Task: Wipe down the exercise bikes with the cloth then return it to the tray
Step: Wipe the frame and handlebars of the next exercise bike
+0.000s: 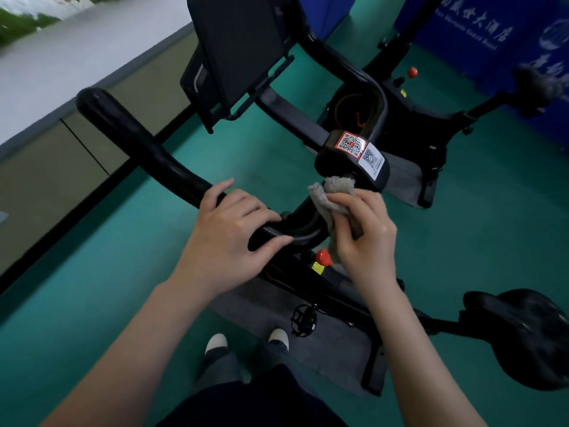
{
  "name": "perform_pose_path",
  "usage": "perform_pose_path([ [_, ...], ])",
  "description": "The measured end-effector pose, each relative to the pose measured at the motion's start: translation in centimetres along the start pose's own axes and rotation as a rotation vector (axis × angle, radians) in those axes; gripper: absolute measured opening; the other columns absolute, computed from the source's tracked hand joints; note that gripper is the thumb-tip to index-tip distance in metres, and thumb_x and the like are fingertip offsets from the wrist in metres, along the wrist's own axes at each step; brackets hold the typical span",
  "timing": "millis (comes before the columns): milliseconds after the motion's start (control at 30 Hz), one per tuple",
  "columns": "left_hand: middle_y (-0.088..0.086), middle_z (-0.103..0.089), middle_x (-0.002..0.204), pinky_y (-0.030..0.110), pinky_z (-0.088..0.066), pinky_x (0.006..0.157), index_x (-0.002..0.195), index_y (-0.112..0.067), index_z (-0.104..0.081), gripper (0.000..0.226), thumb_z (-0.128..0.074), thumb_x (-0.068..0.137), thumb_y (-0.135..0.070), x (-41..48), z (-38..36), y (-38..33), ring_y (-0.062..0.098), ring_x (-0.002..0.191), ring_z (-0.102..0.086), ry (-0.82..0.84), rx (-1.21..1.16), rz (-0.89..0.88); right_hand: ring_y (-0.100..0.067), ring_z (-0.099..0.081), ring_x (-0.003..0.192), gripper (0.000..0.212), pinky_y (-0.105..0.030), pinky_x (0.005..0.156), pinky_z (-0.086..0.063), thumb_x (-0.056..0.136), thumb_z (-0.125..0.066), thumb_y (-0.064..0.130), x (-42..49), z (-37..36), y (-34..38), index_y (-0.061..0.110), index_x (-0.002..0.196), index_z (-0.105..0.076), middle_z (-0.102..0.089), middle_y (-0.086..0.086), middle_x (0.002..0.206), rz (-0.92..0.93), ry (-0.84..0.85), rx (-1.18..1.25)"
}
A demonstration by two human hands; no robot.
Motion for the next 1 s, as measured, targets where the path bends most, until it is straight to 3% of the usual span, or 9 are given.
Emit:
perform_pose_path([
  [100,-0.013,-0.065,0.086,0.037,-0.024,0.108,0.086,-0.025,-0.071,0.034,-0.055,0.083,-0.055,0.1,0.1,0.1,0.011,0.090,-0.060,-0.008,-0.033,0.029,-0.026,-0.059,0.095,0.015,-0.014,0.086,-0.040,0.086,-0.063,-0.002,2.3,0.3,-1.4,0.003,0.098,-0.071,-0.062,-0.004,0.096,-0.017,0.024,0.013],
  [200,-0.015,-0.064,0.084,0.033,-0.023,0.105,0.083,-0.026,-0.071,0.033,-0.055,0.082,-0.056,0.2,0.2,0.1,0.010,0.089,-0.059,-0.017,-0.052,0.050,-0.024,-0.062,0.096,0.017,-0.018,0.087,-0.045,0.085,-0.063,-0.004,3.2,1.1,-1.5,0.004,0.097,-0.072,-0.063,-0.002,0.097,0.028,0.037,0.065],
  [300,-0.015,-0.063,0.082,0.031,-0.022,0.103,0.080,-0.026,-0.070,0.033,-0.057,0.080,-0.056,0.2,0.3,0.1,0.010,0.085,-0.058,-0.025,-0.057,0.068,-0.018,-0.059,0.095,0.021,-0.017,0.087,-0.044,0.081,-0.062,-0.006,2.2,0.2,0.2,0.006,0.096,-0.072,-0.060,0.003,0.098,0.168,0.192,0.129],
  [400,-0.015,-0.063,0.083,0.031,-0.024,0.101,0.080,-0.026,-0.071,0.033,-0.057,0.079,-0.056,0.3,0.2,0.1,0.007,0.084,-0.056,-0.020,-0.063,0.085,-0.026,-0.059,0.095,0.022,-0.019,0.087,-0.042,0.081,-0.063,-0.010,2.7,-0.5,-0.2,0.004,0.096,-0.071,-0.064,-0.007,0.098,0.221,0.268,0.070],
  [600,-0.018,-0.063,0.082,0.028,-0.023,0.100,0.080,-0.028,-0.071,0.034,-0.056,0.078,-0.059,0.3,0.3,0.0,0.004,0.084,-0.055,-0.007,-0.060,0.119,-0.032,-0.058,0.096,0.021,-0.028,0.089,-0.043,0.084,-0.060,-0.008,5.6,-0.1,-3.0,0.002,0.098,-0.071,-0.065,-0.013,0.098,0.197,0.182,0.000],
  [867,-0.020,-0.062,0.081,0.027,-0.022,0.101,0.077,-0.028,-0.070,0.036,-0.055,0.076,-0.060,0.6,0.4,-0.1,0.006,0.083,-0.057,-0.017,-0.050,0.144,-0.021,-0.058,0.095,0.023,-0.024,0.084,-0.046,0.079,-0.060,-0.015,-0.7,0.4,-3.2,0.000,0.095,-0.067,-0.060,-0.011,0.098,0.100,0.079,0.302],
  [1000,-0.018,-0.064,0.080,0.032,-0.024,0.101,0.076,-0.027,-0.071,0.036,-0.056,0.075,-0.059,0.6,0.3,-0.2,0.010,0.083,-0.059,-0.012,-0.041,0.150,-0.017,-0.054,0.093,0.014,-0.025,0.085,-0.044,0.086,-0.058,-0.007,-0.5,1.4,-7.1,-0.002,0.098,-0.062,-0.056,-0.011,0.097,-0.112,-0.160,0.327],
])
Point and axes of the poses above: each hand's wrist, its own x-axis towards the middle knuckle, its own z-axis out of the back of the hand, y = z × x, the point moved 8 cm from there along x, towards the middle knuckle
